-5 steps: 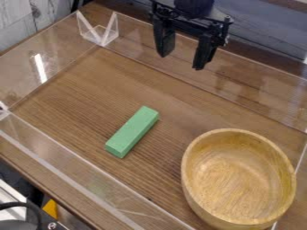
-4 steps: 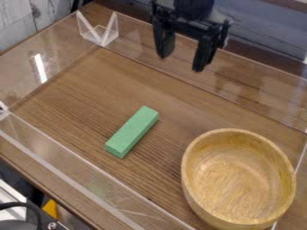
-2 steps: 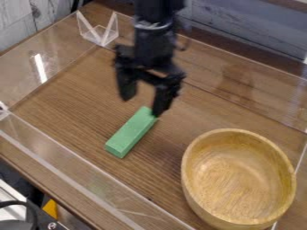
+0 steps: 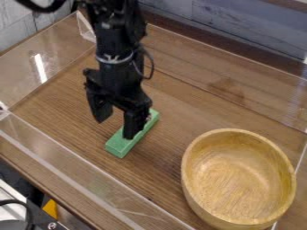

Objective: Put the green block in the brown bowl

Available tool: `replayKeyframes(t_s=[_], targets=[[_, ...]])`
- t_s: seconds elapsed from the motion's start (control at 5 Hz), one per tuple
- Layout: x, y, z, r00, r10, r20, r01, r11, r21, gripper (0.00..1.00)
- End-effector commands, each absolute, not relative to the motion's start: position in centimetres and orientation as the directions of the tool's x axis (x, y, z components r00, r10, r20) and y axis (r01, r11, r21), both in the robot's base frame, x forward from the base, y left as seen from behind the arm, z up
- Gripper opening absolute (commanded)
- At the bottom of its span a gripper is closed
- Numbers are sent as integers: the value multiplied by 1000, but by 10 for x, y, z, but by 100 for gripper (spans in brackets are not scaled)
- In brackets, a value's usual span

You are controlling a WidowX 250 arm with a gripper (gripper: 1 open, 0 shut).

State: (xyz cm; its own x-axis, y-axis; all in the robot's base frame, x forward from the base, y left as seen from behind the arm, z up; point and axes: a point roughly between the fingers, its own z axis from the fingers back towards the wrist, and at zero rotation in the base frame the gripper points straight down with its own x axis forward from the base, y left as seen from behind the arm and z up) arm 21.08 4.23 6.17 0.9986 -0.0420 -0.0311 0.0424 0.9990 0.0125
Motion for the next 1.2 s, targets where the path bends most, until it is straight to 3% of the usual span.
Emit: replayKeyframes(t_s=[0.0,1.0], targets=[[217,39,58,998,-52,30,51,998,31,100],[224,32,28,995,-63,74,60,997,47,100]])
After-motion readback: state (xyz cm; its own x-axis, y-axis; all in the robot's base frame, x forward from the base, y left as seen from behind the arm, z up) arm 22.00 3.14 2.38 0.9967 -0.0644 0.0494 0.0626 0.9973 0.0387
